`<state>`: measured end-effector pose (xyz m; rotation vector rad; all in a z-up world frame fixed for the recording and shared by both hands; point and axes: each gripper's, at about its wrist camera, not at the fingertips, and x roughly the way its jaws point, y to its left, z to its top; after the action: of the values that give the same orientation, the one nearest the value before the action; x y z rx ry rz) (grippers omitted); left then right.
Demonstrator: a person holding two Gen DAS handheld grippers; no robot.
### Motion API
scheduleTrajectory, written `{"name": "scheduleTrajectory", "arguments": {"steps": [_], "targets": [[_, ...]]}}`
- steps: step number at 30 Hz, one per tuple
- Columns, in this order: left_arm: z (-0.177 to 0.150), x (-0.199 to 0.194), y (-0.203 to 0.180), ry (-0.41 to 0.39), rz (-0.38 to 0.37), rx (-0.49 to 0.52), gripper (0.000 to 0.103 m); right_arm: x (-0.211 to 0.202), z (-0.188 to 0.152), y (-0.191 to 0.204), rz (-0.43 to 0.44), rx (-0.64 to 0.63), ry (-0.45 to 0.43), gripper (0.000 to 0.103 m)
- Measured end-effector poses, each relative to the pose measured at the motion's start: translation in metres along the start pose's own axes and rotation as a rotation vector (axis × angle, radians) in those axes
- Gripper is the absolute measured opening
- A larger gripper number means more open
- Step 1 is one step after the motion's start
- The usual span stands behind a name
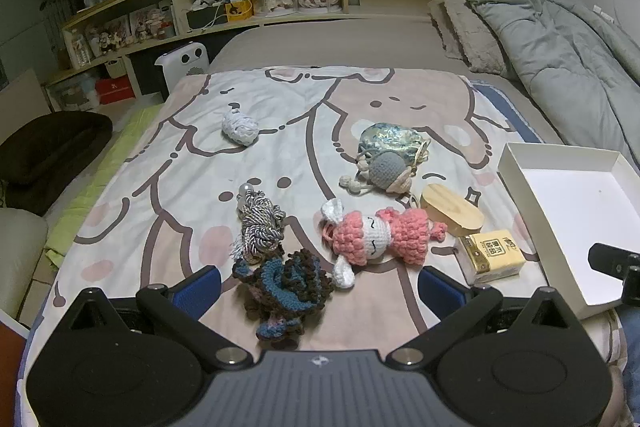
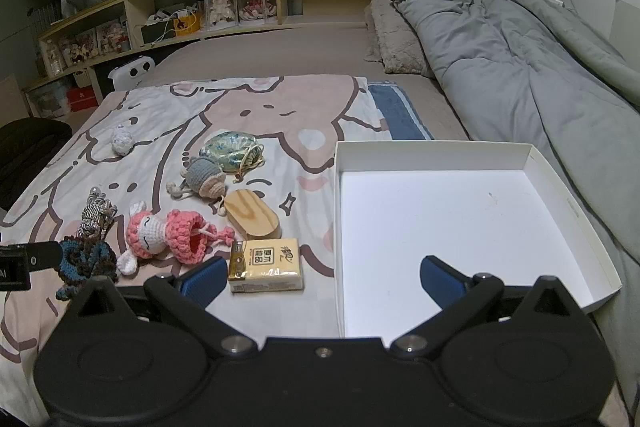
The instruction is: Organize objects
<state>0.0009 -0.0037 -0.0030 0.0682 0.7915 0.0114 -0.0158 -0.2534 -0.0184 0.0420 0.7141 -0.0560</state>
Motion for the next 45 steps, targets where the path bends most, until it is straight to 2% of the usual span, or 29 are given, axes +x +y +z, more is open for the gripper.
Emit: {"name": "scheduleTrajectory", "arguments": {"steps": [45], "targets": [[-0.0031, -0.0010, 0.0015, -0.003, -0.001, 0.004, 0.103, 0.0015, -0.0021, -0.0011, -0.006, 0.001, 0.008, 0.103]]}}
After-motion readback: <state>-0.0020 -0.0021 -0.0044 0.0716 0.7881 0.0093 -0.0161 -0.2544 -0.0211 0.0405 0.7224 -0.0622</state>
